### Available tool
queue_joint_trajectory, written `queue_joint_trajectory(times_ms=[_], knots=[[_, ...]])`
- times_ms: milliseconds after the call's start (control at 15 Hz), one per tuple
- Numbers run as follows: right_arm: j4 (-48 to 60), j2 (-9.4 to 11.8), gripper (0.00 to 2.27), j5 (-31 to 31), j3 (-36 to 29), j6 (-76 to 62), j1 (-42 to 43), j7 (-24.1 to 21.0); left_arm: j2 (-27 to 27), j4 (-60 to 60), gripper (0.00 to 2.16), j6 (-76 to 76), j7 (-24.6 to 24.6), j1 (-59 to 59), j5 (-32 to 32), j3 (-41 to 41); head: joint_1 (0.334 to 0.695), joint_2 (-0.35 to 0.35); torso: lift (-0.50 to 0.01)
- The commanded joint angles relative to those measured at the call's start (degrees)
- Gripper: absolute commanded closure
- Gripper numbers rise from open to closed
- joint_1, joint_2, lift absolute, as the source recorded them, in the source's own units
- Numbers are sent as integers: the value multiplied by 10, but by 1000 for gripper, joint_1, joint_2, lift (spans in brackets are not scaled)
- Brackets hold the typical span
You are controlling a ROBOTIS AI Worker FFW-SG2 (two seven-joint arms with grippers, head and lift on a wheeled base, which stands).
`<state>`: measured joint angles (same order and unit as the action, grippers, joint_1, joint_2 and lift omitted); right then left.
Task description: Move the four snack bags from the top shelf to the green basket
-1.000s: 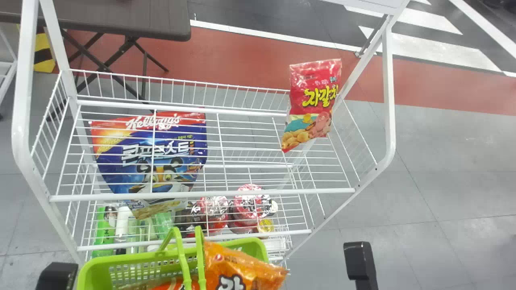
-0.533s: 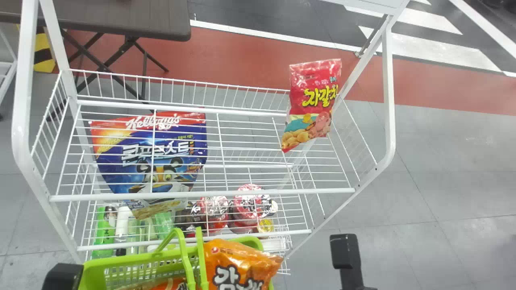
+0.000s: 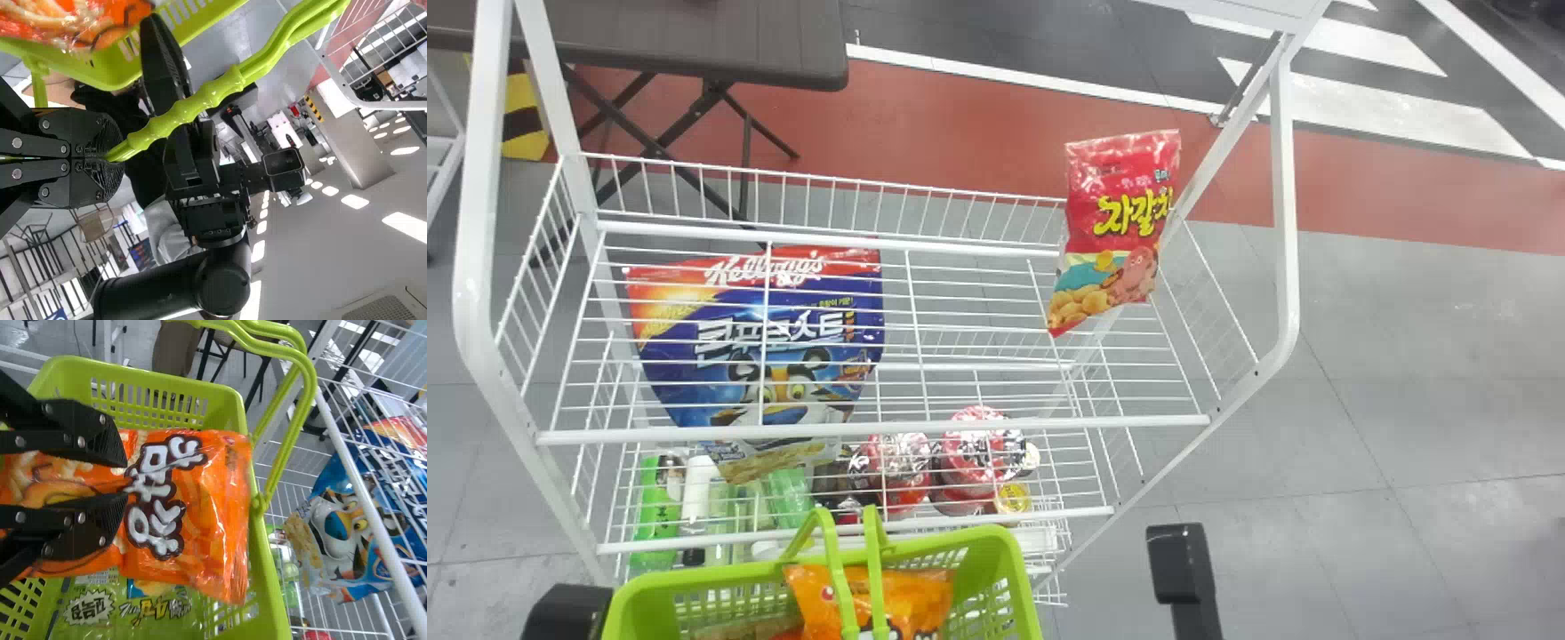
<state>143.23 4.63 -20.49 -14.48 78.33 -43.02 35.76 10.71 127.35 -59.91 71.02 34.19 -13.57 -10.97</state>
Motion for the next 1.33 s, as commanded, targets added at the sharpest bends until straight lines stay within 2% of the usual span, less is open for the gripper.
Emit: queue_joint_trajectory(times_ms=[0,133,333,667,867,1067,1267], knots=[[0,-8,26,-3,-16,-30,7,0,-1,1,2081,0,1,0,0,-3,695,-350,0],[-5,-12,33,2,-14,-105,11,-14,-1,2,2081,0,2,0,0,-3,695,-350,0],[-53,-24,49,44,11,-274,61,-75,0,4,2081,0,2,3,1,-5,695,-350,0],[-220,-25,83,153,61,-508,212,-175,3,4,2081,0,0,4,6,-11,695,-350,0],[-312,-25,83,211,57,-617,286,-217,3,2,2081,0,1,4,7,-11,695,-350,0],[-385,-25,83,228,22,-645,351,-241,3,-1,2081,0,1,-1,7,-10,695,-350,0],[-441,-24,83,228,-14,-647,402,-245,3,-4,2081,-7,0,-8,7,-10,695,-350,0]])
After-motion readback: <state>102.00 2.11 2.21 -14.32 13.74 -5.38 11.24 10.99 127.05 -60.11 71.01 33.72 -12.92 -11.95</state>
